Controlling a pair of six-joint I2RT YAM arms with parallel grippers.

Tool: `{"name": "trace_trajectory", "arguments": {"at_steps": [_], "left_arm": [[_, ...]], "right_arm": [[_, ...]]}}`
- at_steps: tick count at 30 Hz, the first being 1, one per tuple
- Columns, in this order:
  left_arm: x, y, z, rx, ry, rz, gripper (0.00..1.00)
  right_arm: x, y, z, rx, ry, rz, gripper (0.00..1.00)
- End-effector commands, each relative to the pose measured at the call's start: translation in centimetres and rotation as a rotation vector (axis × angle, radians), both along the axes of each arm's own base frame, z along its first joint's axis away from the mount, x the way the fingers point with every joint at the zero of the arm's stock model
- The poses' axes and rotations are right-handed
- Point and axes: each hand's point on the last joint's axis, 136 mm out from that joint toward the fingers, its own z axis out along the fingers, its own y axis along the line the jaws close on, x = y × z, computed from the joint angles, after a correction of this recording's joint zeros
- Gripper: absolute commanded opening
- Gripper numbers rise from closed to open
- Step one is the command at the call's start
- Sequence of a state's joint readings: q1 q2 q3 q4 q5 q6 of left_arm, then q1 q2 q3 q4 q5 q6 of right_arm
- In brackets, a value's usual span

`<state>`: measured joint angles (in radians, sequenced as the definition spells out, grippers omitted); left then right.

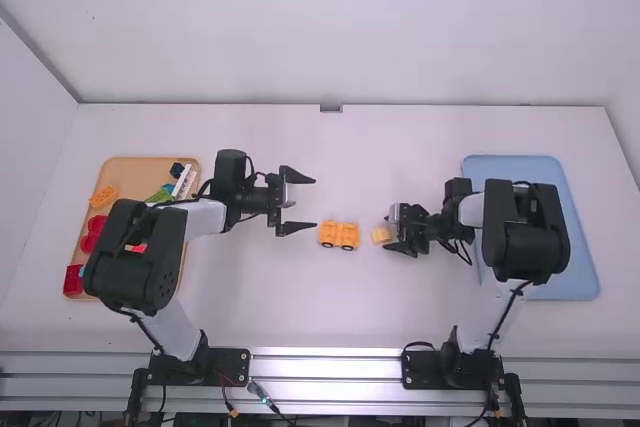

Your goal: Assemble lego blocks to make yellow taxi

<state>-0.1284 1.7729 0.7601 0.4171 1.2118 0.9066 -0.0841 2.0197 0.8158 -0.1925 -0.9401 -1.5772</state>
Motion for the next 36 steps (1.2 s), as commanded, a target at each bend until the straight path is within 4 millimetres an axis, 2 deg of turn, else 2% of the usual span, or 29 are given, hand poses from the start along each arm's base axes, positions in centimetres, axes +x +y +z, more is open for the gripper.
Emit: {"name": "trace_trajectory", "arguments": {"at_steps": [1, 5, 7, 12, 13, 15, 18, 20, 22, 27, 36], "left_arm": [[-0.7, -0.4, -0.1, -0.016, 0.016, -0.03, 0.99], [-0.7, -0.4, -0.1, -0.016, 0.013, -0.029, 0.99], [-0.7, -0.4, -0.1, -0.016, 0.013, -0.03, 0.99], [-0.8, -0.4, -0.2, -0.015, 0.019, -0.029, 0.99], [-0.8, -0.4, -0.2, -0.014, 0.022, -0.029, 0.99], [-0.8, -0.4, -0.2, -0.013, 0.024, -0.029, 0.99], [-0.9, -0.4, -0.3, -0.013, 0.027, -0.03, 0.99], [-0.9, -0.4, -0.3, -0.012, 0.028, -0.03, 0.99], [-0.9, -0.4, -0.3, -0.012, 0.033, -0.03, 0.99], [-0.9, -0.4, -0.3, -0.012, 0.032, -0.03, 0.99], [-1.0, -0.4, -0.5, -0.011, 0.042, -0.03, 0.99]], "right_arm": [[-0.6, -0.1, -1.0, -0.013, 0.018, -0.008, 0.75], [-0.6, 0.4, -0.9, -0.004, 0.005, 0.006, 0.76], [-0.6, 0.8, -1.1, -0.023, 0.003, 0.022, 0.72], [-0.3, 1.0, -1.6, -0.056, 0.033, -0.004, 0.7], [-0.3, 1.1, -1.7, -0.061, 0.03, -0.001, 0.67], [-0.4, 1.0, -1.8, -0.068, 0.034, -0.004, 0.55], [-0.5, 0.7, -1.8, -0.068, 0.047, -0.014, 0.49], [-0.5, 0.5, -1.8, -0.065, 0.054, -0.02, 0.49], [-0.6, 0.3, -1.8, -0.065, 0.067, -0.027, 0.54], [-0.6, -0.1, -1.8, -0.064, 0.07, -0.042, 0.53], [-0.5, -0.2, -1.8, -0.063, 0.075, -0.048, 0.29]]}}
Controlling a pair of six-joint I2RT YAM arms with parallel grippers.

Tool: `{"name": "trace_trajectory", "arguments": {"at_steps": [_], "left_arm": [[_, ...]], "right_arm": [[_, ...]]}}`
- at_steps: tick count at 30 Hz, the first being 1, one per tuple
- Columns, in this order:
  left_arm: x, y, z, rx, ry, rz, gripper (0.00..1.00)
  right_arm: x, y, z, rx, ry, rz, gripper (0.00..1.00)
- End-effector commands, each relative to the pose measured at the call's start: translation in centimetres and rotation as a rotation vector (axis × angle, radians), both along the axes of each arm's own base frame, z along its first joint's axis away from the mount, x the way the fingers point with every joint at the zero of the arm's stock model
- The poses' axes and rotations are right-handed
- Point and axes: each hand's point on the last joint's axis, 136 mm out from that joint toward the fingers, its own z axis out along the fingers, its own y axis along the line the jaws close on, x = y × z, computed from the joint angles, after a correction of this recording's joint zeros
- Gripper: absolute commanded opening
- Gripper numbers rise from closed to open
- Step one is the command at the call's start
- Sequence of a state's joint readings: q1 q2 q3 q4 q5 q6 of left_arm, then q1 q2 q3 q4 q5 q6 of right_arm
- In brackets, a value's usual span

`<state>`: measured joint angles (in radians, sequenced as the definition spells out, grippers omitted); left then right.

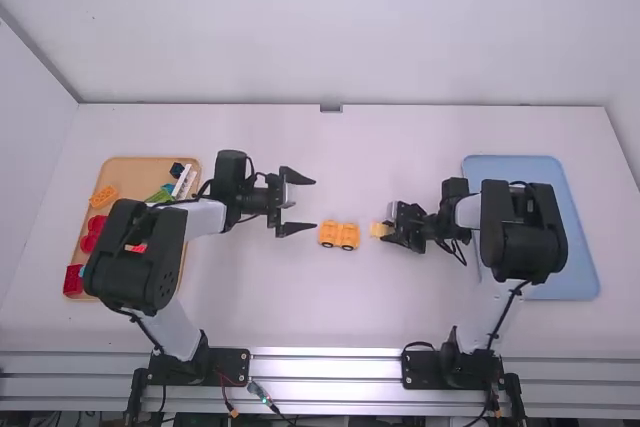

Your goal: Assemble lego blocks to make yellow taxi

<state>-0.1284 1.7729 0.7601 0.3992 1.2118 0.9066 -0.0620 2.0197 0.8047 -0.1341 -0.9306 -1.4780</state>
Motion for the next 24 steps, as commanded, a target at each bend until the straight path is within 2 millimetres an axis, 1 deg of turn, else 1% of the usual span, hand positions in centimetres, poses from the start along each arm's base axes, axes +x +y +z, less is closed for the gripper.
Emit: {"name": "trace_trajectory", "arguments": {"at_steps": [1, 2, 5, 8, 9, 12, 14, 16, 20, 22, 23, 24], "left_arm": [[-0.9, -0.4, -0.3, -0.013, 0.024, -0.03, 0.99], [-1.0, -0.4, -0.4, -0.011, 0.026, -0.03, 0.99], [-1.2, -0.2, -1.4, 0.015, 0.024, -0.019, 0.99], [-1.5, -1.0, -3.1, 0.033, 0.033, -0.038, 0.99], [-1.5, -1.0, -3.2, 0.033, 0.034, -0.04, 0.99], [-1.9, -2.0, -4.7, 0.019, 0.065, -0.086, 0.99], [-1.8, -2.4, -5.4, 0.024, 0.084, -0.094, 0.99], [-1.4, -3.1, -6.8, 0.03, 0.131, -0.109, 0.99], [-1.4, -4.1, -7.8, 0.019, 0.162, -0.149, 0.99], [-1.1, -4.6, -8.8, 0.045, 0.169, -0.145, 0.99], [-0.9, -4.9, -9.7, 0.067, 0.179, -0.138, 0.99], [-0.8, -5.0, -10.0, 0.07, 0.18, -0.139, 0.99]], "right_arm": [[-0.9, -0.7, -1.6, -0.061, 0.043, -0.011, 0.29], [-0.8, -0.7, -1.6, -0.058, 0.05, -0.018, 0.26], [-0.6, -0.4, -1.1, -0.027, 0.066, -0.032, 0.26], [-0.3, -0.1, -0.5, 0.007, 0.06, -0.029, 0.22], [-0.3, -0.1, -0.4, 0.009, 0.061, -0.028, 0.22], [-0.3, 0.2, 0.4, 0.042, 0.093, -0.025, 0.2], [-0.2, 0.3, 0.7, 0.048, 0.114, -0.024, 0.2], [0.0, 0.3, 1.4, 0.049, 0.15, -0.023, 0.19], [0.3, 0.3, 2.5, 0.052, 0.207, -0.022, 0.2], [0.4, 0.6, 3.1, 0.052, 0.232, -0.013, 0.2], [0.4, 1.0, 3.6, 0.05, 0.249, 0.002, 0.19], [0.3, 1.2, 3.8, 0.05, 0.252, 0.008, 0.19]]}}
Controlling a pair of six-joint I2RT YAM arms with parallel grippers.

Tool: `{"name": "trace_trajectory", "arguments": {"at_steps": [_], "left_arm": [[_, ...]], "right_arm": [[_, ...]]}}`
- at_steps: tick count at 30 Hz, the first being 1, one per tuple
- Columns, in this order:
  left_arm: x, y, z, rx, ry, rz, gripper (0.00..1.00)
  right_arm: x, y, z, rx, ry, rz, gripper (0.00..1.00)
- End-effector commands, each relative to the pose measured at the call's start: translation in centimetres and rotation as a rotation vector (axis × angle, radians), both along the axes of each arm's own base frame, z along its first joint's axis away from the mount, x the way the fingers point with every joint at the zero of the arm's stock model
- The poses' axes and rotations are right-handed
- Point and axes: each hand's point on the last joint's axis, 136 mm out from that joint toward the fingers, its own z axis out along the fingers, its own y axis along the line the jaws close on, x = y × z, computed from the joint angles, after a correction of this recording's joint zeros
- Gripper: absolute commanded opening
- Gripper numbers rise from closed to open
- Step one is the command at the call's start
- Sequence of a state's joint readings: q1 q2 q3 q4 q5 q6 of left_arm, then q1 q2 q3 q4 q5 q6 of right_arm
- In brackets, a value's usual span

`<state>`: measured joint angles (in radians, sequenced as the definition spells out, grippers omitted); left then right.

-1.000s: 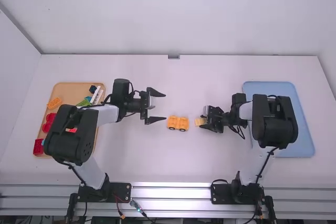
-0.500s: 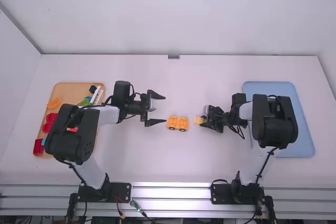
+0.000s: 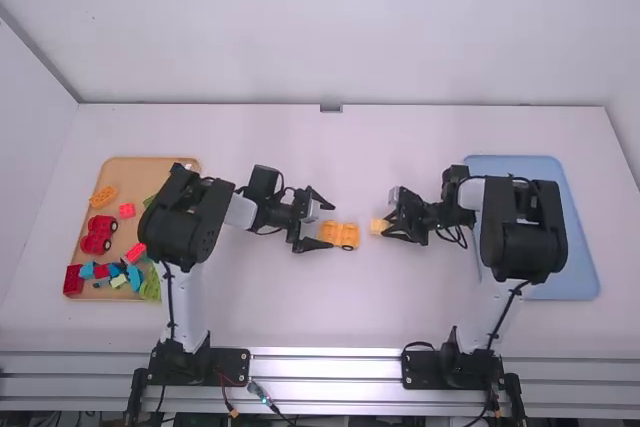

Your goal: Assemble lego blocks to make yellow taxi

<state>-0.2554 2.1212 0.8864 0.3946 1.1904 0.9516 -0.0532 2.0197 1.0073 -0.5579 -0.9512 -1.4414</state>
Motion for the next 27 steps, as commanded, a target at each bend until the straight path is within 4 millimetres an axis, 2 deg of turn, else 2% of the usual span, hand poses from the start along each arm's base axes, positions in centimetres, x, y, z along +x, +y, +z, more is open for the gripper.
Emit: {"name": "trace_trajectory", "arguments": {"at_steps": [1, 8, 11, 13, 14, 19, 25, 27], "left_arm": [[-0.1, -0.8, -1.2, 0.007, 0.014, -0.023, 0.99], [-0.7, -1.9, -2.4, 0.006, 0.039, -0.06, 0.99], [-0.8, -2.2, -2.9, 0.03, 0.029, -0.055, 0.82], [-0.6, -2.1, -3.2, 0.047, 0.024, -0.045, 0.64], [-0.5, -2.1, -3.3, 0.056, 0.021, -0.04, 0.59], [-0.4, -2.6, -3.9, 0.094, 0.0, -0.028, 0.5], [1.6, -2.6, -3.9, 0.124, 0.04, 0.079, 0.43], [1.9, -2.6, -3.8, 0.119, 0.032, 0.088, 0.48]], "right_arm": [[0.3, 1.0, 0.6, 0.018, 0.005, 0.037, 0.19], [-0.2, 2.5, 1.9, 0.02, -0.002, 0.125, 0.15], [0.3, 3.0, 2.3, 0.019, 0.0, 0.123, 0.14], [0.5, 3.3, 2.6, 0.024, 0.003, 0.12, 0.15], [0.6, 3.5, 2.7, 0.023, 0.003, 0.12, 0.14], [0.8, 4.0, 2.9, 0.022, -0.016, 0.135, 0.13], [0.6, 5.3, 2.2, 0.02, -0.069, 0.173, 0.12], [0.4, 5.6, 1.8, 0.016, -0.085, 0.184, 0.12]]}}
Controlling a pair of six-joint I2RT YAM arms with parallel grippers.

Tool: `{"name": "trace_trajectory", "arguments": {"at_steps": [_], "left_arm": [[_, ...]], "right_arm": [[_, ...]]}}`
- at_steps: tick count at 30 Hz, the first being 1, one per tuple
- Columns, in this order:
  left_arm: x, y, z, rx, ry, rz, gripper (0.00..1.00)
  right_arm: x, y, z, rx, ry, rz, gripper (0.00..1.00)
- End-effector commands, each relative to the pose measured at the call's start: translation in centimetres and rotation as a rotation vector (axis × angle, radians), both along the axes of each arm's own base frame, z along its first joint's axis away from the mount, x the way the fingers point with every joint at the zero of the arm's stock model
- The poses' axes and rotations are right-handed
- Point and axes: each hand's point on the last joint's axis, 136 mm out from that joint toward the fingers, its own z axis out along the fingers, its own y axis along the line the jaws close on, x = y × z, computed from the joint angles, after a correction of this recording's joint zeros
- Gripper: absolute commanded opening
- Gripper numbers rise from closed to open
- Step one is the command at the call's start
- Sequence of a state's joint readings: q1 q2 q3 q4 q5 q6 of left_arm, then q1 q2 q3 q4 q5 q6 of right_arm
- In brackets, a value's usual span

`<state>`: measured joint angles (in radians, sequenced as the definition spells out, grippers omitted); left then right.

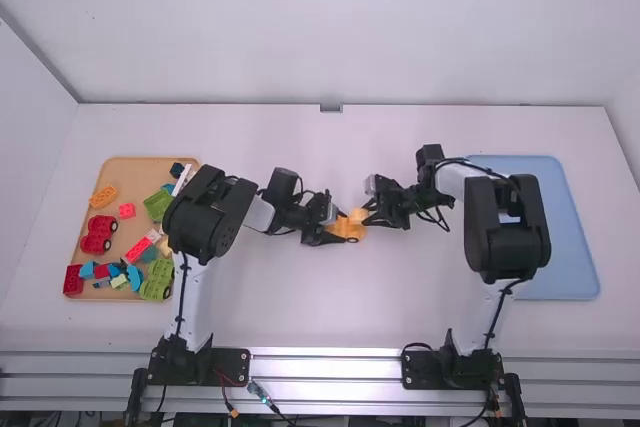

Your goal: Assemble lego blocks to make yellow taxi

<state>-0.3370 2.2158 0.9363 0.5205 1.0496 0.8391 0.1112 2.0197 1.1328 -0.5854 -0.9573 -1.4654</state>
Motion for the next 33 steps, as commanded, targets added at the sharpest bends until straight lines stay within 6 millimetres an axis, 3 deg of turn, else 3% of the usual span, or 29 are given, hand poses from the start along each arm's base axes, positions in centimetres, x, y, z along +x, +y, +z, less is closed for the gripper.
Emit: {"name": "trace_trajectory", "arguments": {"at_steps": [1, 6, 9, 14, 18, 21, 25, 33], "left_arm": [[0.7, 0.2, -0.7, 0.032, 0.03, 0.05, 0.48], [1.6, 0.1, -0.9, 0.052, 0.061, 0.117, 0.42], [2.1, 0.4, -1.0, 0.062, 0.072, 0.148, 0.43], [1.5, 0.1, -1.0, 0.055, 0.078, 0.122, 0.41], [-0.6, -0.2, -0.6, 0.016, 0.046, -0.002, 0.32], [-1.1, 0.0, -1.1, 0.031, 0.044, -0.023, 0.33], [-0.7, 0.4, -1.7, 0.067, 0.042, 0.004, 0.41], [1.5, 0.5, -1.6, 0.084, 0.073, 0.126, 0.4]], "right_arm": [[-0.9, 0.4, -0.8, 0.003, 0.032, 0.002, 0.12], [-0.3, 0.2, -2.0, -0.024, 0.038, -0.055, 0.11], [-0.6, 0.4, -2.4, -0.024, 0.021, -0.044, 0.1], [-0.4, 0.4, -2.7, -0.02, -0.008, -0.044, 0.11], [-0.1, 0.4, -2.7, -0.017, -0.026, -0.045, 0.11], [-0.1, 0.6, -2.7, -0.017, -0.017, -0.052, 0.11], [-0.2, 0.4, -3.4, -0.066, -0.016, -0.048, 0.1], [-0.3, 0.6, -4.0, -0.113, 0.005, -0.061, 0.06]]}}
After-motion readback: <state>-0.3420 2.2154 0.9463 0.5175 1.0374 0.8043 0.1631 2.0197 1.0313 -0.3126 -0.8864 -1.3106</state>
